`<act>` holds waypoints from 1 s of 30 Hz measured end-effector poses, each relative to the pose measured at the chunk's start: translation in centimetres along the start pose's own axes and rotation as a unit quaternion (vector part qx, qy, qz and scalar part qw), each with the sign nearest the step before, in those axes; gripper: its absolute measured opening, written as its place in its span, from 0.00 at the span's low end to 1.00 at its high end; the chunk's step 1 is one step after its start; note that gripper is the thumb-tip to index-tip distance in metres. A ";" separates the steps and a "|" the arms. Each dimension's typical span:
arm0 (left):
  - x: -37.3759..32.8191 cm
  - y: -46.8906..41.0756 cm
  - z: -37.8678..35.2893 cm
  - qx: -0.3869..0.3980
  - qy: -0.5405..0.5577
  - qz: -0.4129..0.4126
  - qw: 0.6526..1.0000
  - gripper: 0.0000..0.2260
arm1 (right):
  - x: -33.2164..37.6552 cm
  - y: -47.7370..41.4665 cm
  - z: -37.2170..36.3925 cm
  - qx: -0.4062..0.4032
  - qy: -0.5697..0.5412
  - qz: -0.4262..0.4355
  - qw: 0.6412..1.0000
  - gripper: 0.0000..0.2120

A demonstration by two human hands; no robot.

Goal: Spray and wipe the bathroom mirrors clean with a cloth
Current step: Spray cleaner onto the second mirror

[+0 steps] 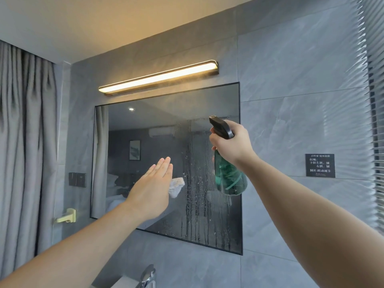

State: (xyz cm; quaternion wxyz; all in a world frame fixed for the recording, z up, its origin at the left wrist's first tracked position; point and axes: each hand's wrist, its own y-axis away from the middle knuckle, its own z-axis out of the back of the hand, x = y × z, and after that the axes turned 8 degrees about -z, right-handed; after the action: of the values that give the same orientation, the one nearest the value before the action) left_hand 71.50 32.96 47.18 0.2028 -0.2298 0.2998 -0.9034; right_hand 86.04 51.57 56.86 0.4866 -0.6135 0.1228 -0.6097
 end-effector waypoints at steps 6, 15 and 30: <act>-0.4 -0.2 -0.3 0.007 -0.001 -0.003 1.000 0.34 | -1.7 1.1 -0.2 -0.012 0.067 -0.017 0.998 0.08; -1.2 -0.4 -0.9 0.020 -0.006 -0.006 1.000 0.34 | -3.9 3.6 -0.5 0.013 0.071 -0.042 0.996 0.06; -1.3 -0.1 -2.2 0.049 0.000 0.003 0.999 0.35 | -6.7 5.8 -0.2 -0.019 0.062 -0.078 0.995 0.06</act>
State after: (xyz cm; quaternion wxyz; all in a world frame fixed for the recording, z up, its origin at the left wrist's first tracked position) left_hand 71.35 34.60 45.30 0.2167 -0.2185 0.2562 -0.9163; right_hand 86.91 53.62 48.30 0.4171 -0.5915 0.1162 -0.6802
